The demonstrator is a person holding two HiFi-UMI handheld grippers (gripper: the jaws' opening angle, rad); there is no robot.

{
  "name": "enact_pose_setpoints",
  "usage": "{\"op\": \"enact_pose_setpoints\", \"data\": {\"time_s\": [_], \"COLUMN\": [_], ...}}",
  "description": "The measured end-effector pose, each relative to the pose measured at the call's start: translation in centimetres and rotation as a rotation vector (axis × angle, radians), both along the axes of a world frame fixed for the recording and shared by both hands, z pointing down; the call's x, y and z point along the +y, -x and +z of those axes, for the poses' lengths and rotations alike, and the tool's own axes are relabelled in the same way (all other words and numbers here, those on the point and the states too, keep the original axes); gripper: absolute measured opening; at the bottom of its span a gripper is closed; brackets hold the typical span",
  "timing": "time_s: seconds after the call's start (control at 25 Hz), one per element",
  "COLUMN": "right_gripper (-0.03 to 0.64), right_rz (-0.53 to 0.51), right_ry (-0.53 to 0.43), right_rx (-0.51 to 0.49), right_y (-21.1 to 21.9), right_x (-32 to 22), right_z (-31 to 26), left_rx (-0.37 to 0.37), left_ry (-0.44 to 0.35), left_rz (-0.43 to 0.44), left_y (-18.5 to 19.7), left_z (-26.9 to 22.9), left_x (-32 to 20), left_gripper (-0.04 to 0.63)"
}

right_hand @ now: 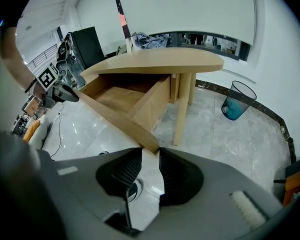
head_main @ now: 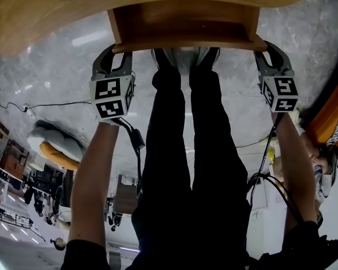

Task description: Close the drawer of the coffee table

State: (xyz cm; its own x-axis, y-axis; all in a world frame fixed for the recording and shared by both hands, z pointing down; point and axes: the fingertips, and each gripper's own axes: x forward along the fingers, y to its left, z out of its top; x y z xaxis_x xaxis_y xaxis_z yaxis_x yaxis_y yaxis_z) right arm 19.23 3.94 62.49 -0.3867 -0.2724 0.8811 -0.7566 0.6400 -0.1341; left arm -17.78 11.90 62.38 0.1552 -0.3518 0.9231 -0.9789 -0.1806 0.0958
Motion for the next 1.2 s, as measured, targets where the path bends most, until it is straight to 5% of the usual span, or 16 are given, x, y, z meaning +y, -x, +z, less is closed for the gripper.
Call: {"op": "enact_pose_setpoints", "data": {"time_s": [0.72,1.2], "right_gripper": [0.109,0.109], "right_rz": [0.083,0.102], "right_ry": [-0.018,-0.022], "right_rx": [-0.026,-0.040], "right_y": [1.0,1.7], "right_x": [-5.1,-9.1], "right_z": [-0.1,-0.1], "left_rx": [0.019,0.050], "left_ry": [-0.027,-0.044], "left_rz": [-0.085,-0.216], "left_y": [1.0,1.8], "left_z": [-0.2,-0.2], "left_x": [-5.5,-9.3], "left_gripper": [0.144,0.144]}}
